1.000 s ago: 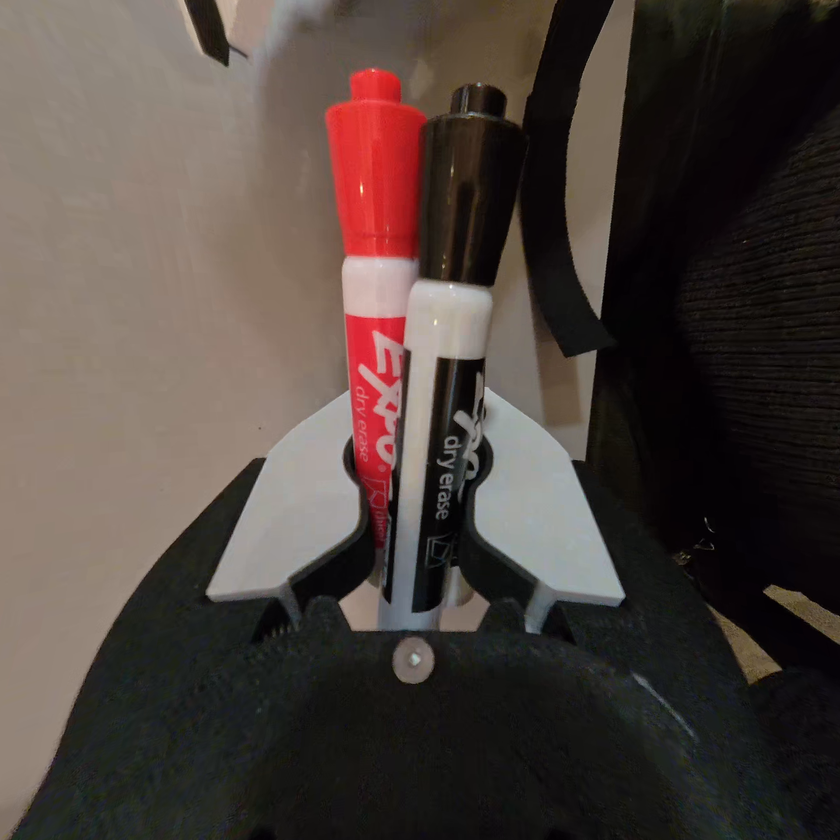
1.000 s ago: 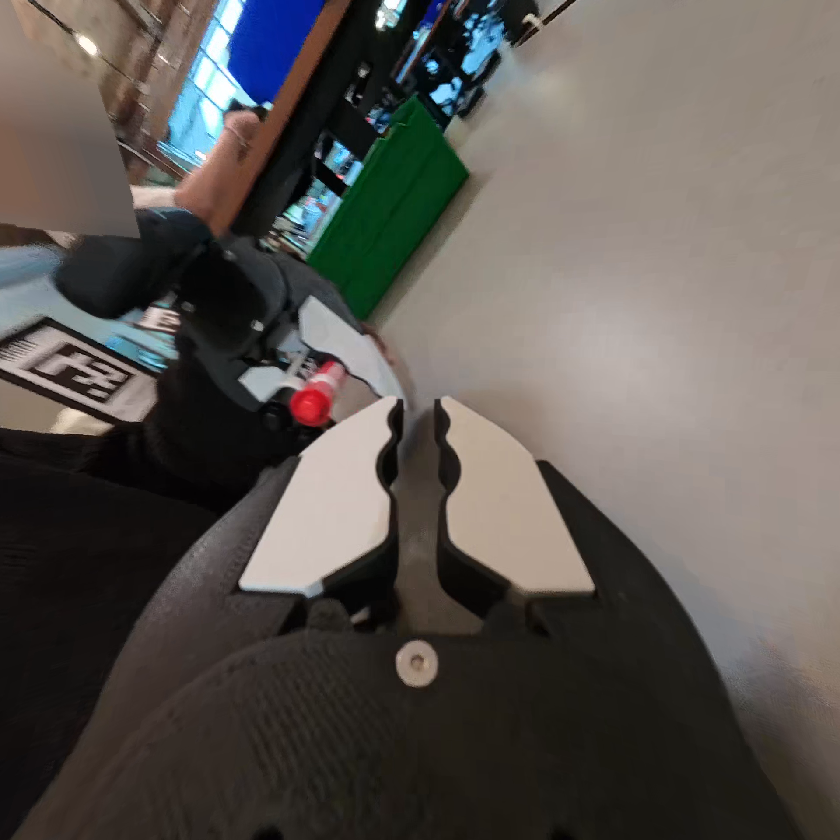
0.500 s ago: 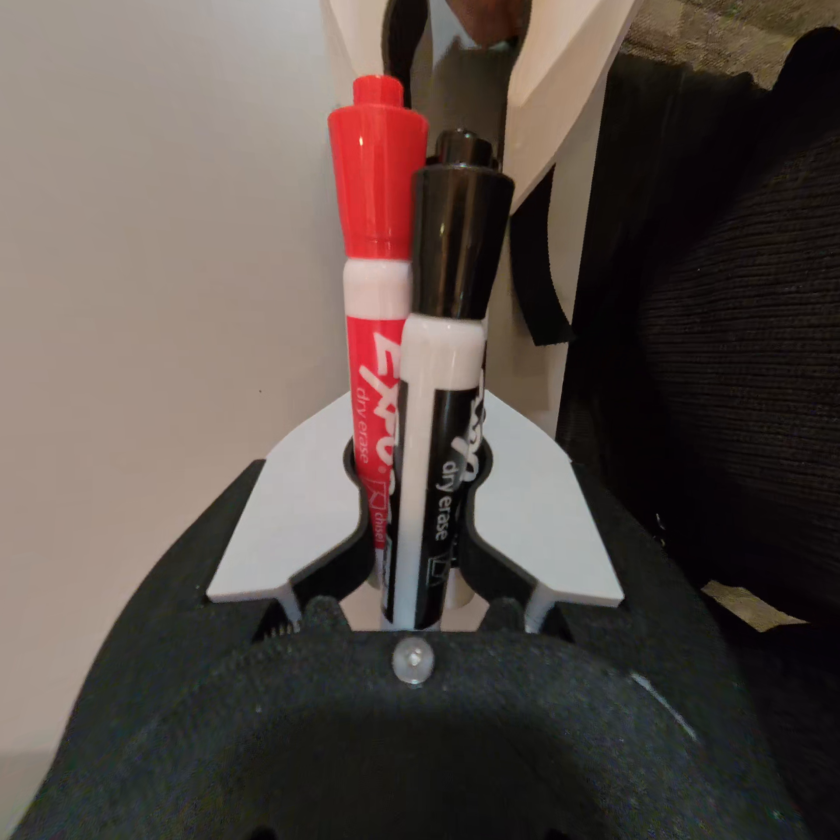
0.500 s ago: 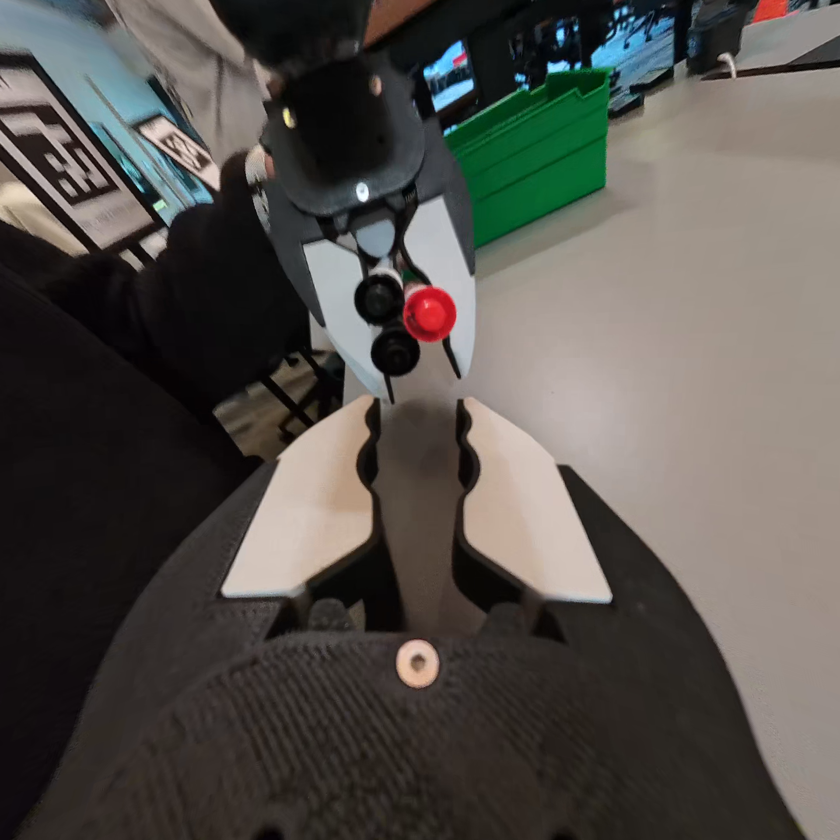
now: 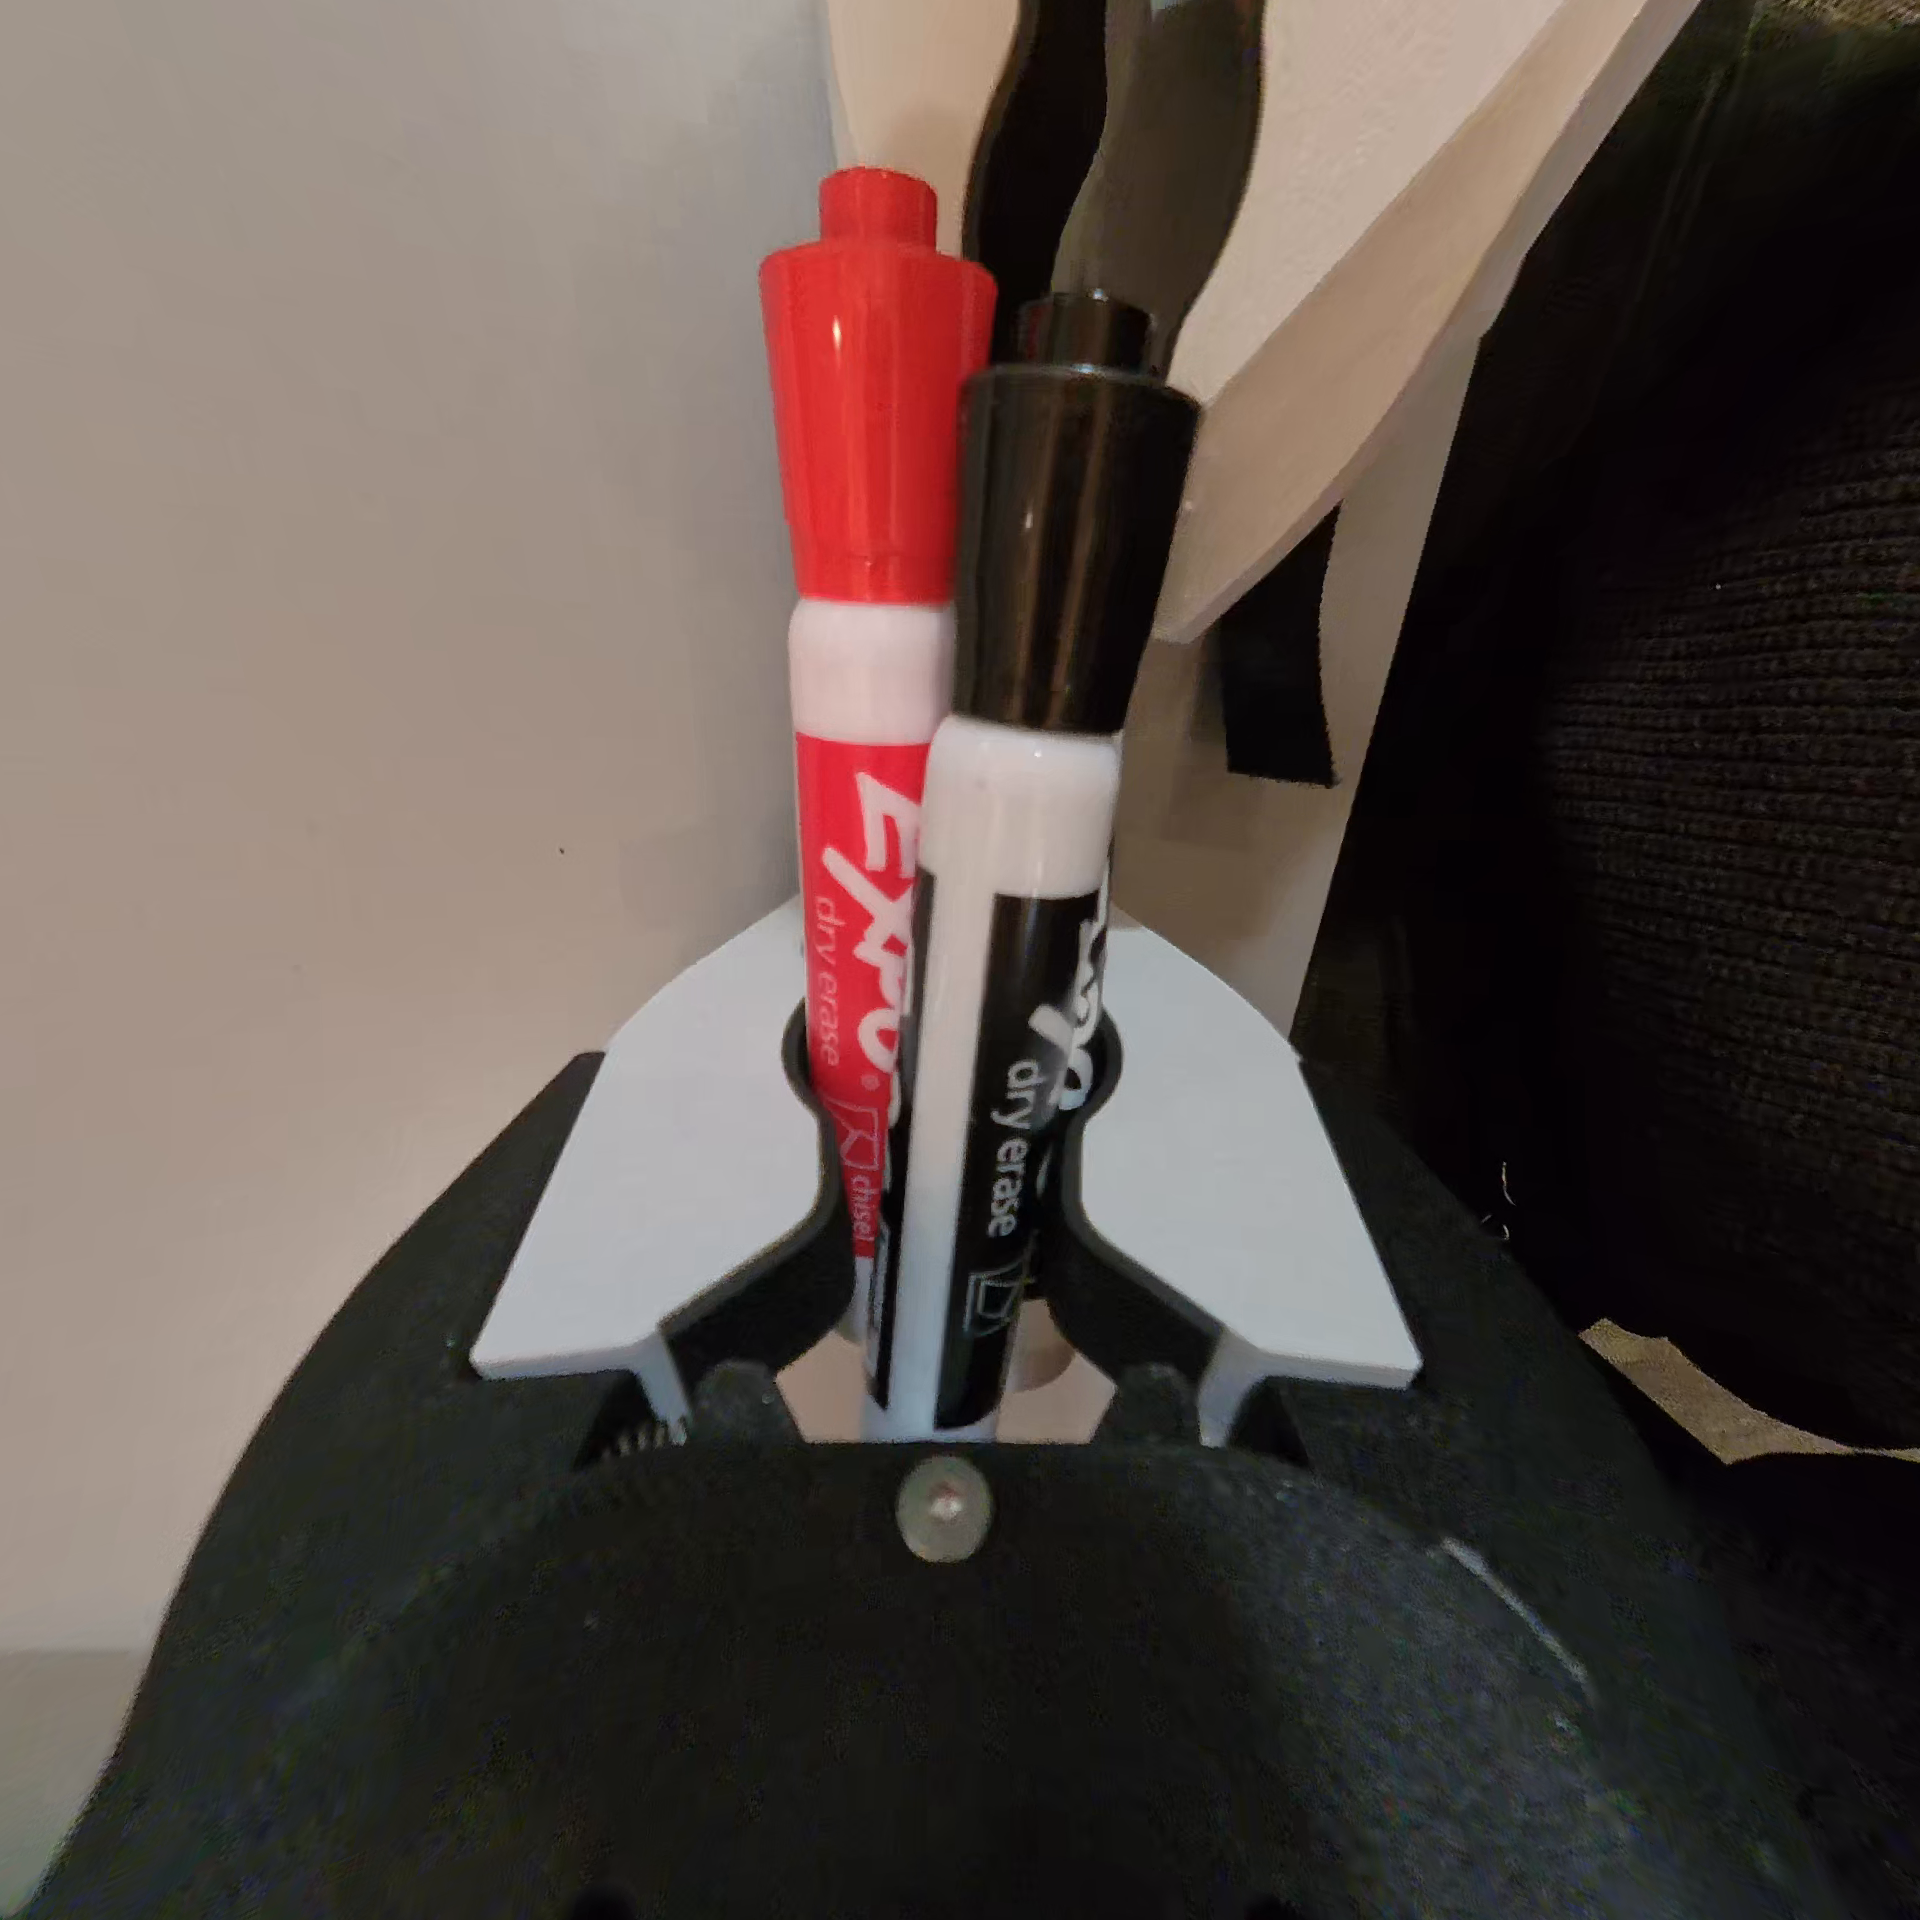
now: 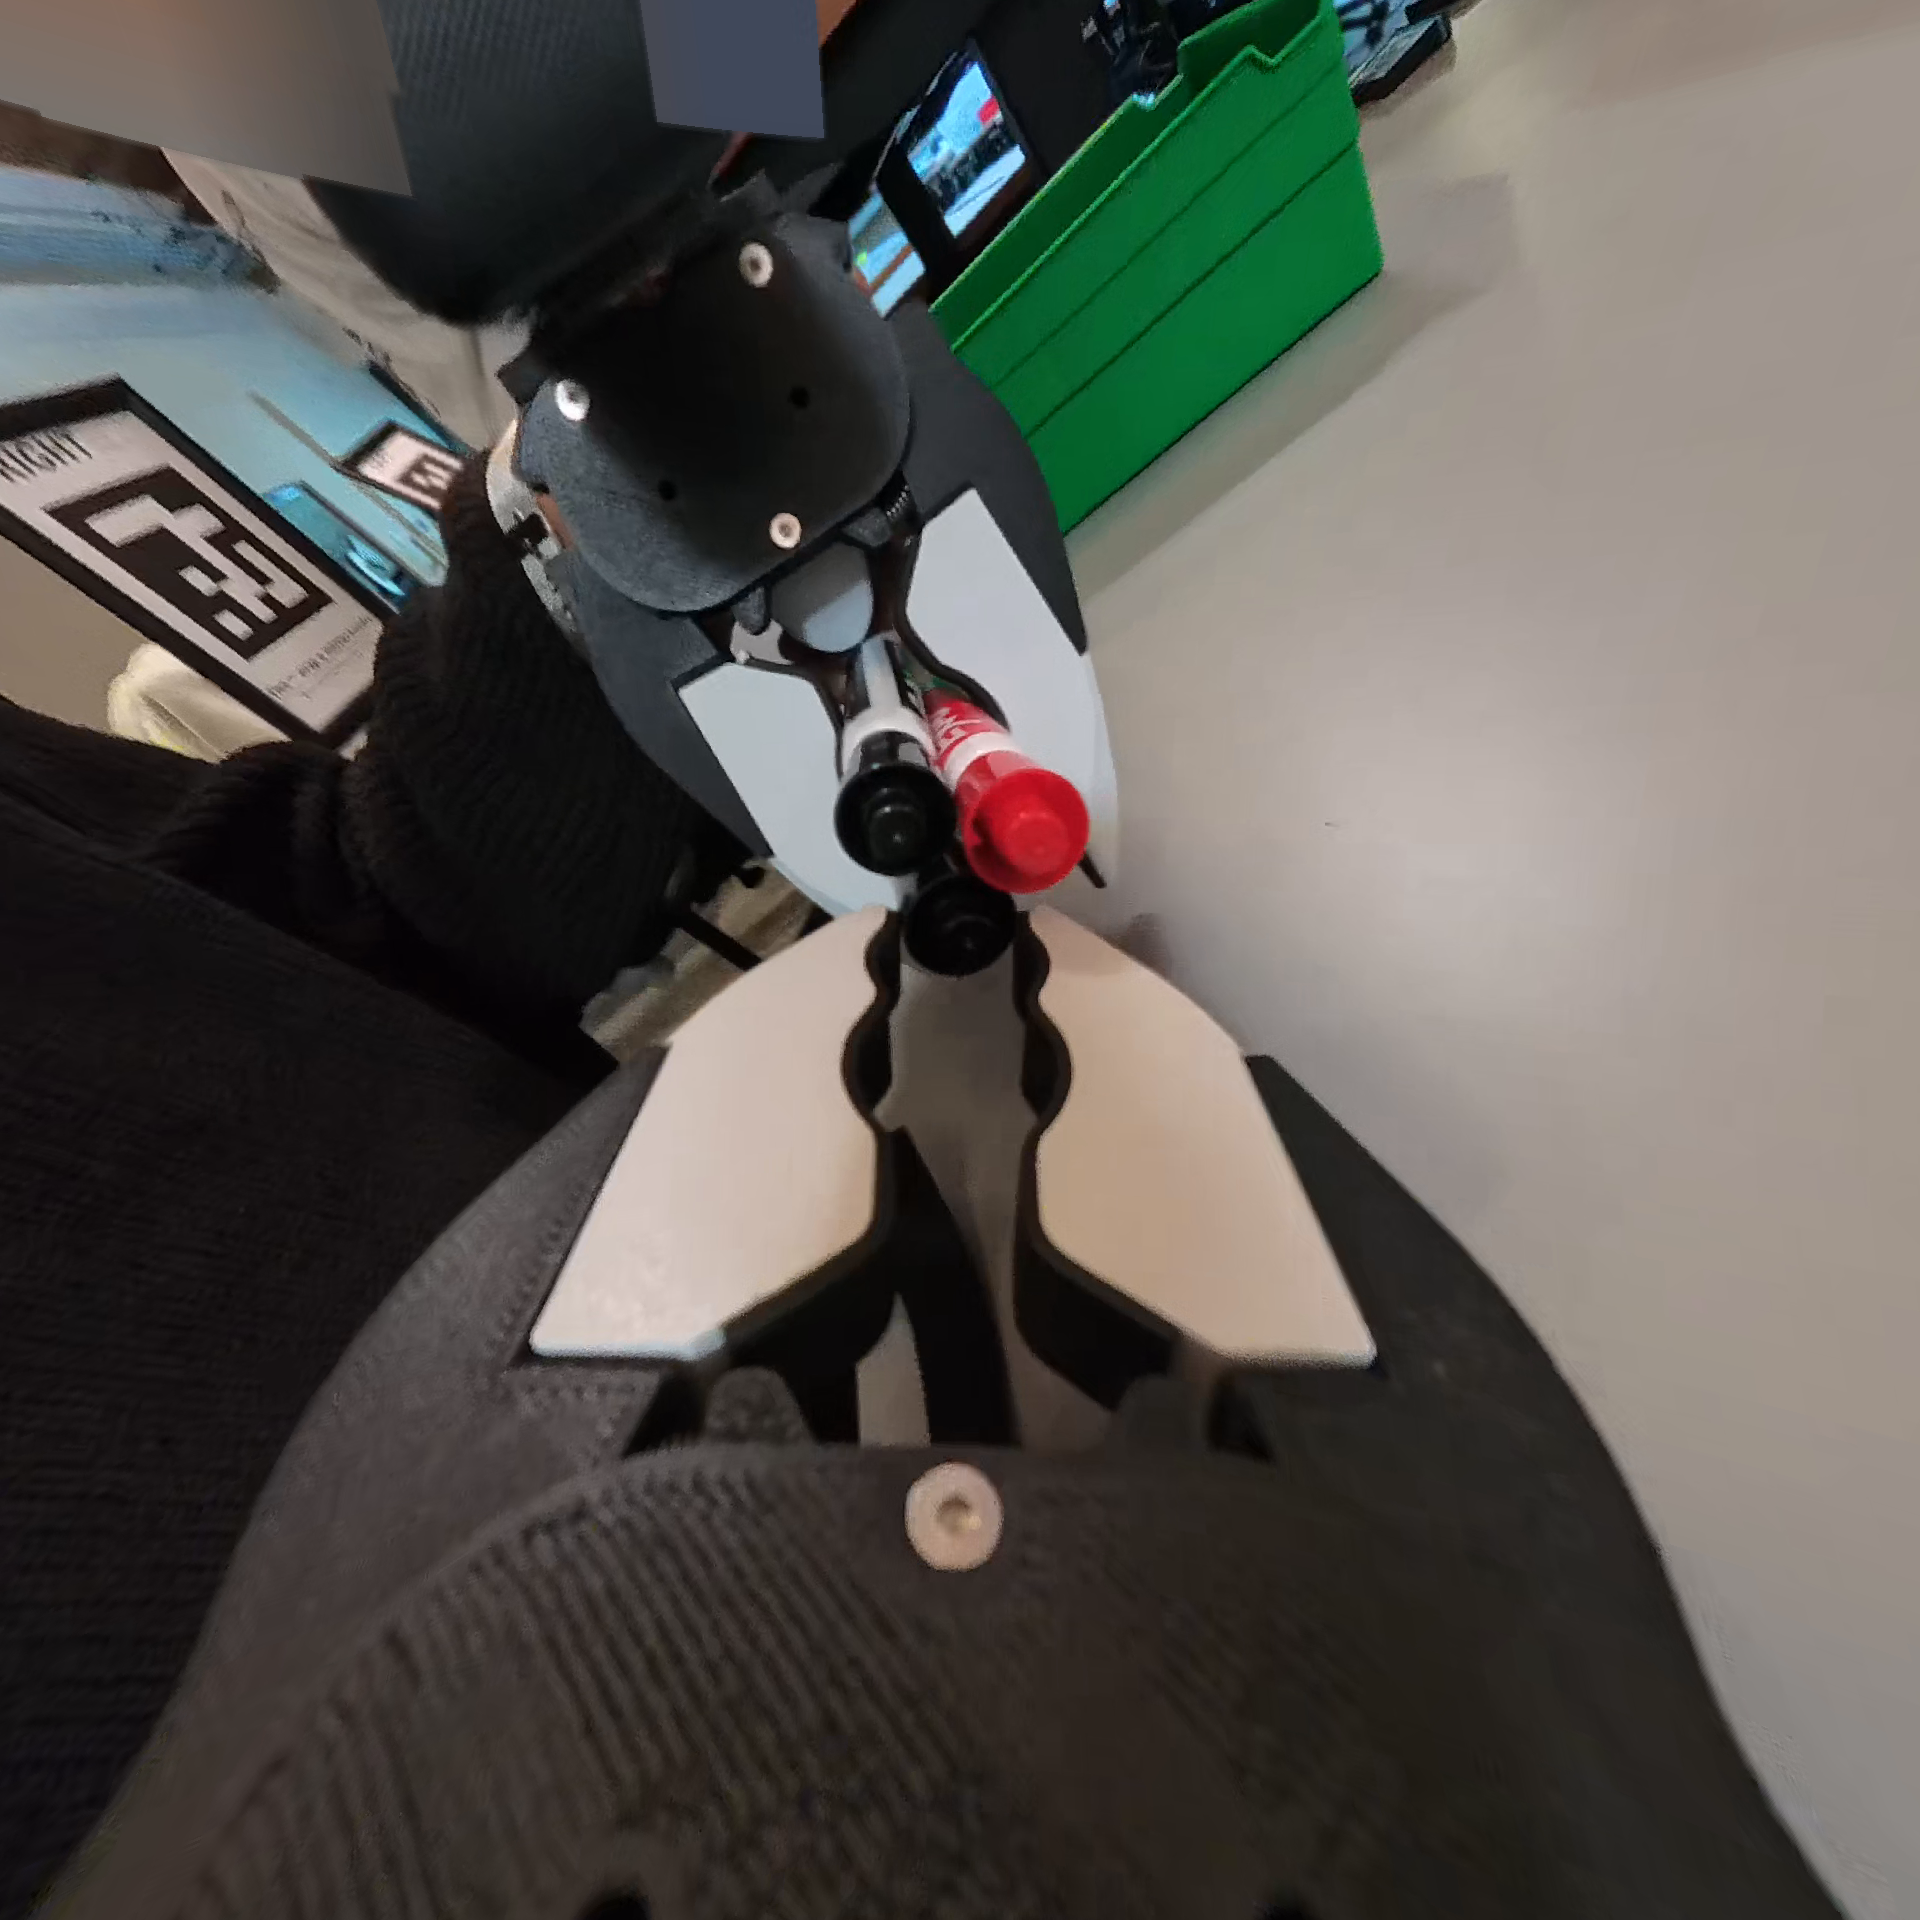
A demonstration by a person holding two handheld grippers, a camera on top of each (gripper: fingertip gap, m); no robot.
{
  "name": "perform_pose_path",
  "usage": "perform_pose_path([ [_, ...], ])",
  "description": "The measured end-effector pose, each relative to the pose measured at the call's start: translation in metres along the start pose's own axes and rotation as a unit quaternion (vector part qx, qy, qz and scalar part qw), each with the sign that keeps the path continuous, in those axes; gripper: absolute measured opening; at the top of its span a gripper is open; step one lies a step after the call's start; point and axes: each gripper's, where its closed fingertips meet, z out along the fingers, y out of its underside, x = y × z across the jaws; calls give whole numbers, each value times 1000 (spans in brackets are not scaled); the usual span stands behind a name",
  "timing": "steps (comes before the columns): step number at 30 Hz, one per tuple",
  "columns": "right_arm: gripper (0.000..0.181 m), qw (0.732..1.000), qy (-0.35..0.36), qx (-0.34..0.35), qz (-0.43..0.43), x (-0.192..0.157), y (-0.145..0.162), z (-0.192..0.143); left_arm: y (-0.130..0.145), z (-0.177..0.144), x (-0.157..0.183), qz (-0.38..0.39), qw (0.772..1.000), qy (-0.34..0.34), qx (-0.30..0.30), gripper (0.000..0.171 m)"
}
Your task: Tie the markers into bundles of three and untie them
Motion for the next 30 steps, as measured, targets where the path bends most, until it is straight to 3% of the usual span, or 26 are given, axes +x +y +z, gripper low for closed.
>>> perform_pose_path([
  [5,20,998,-11,13,58,1,-1,1,4,6,-2,-5,1000,-9,-22,42],
  [14,20,996,-16,8,85,1,1,1,4,6,-5,6,999,-24,-22,42],
  [16,28,995,-31,11,90,0,0,-1,2,6,-6,7,999,-30,-22,42],
  [17,36,994,-38,16,97,-1,-1,-1,2,6,-7,9,999,-34,-24,42],
  [21,43,989,-49,51,126,2,-9,-6,1,9,-8,12,999,-41,-25,42],
  [30,33,973,-44,122,193,17,-22,-16,3,8,-17,-7,998,-58,-27,42],
])
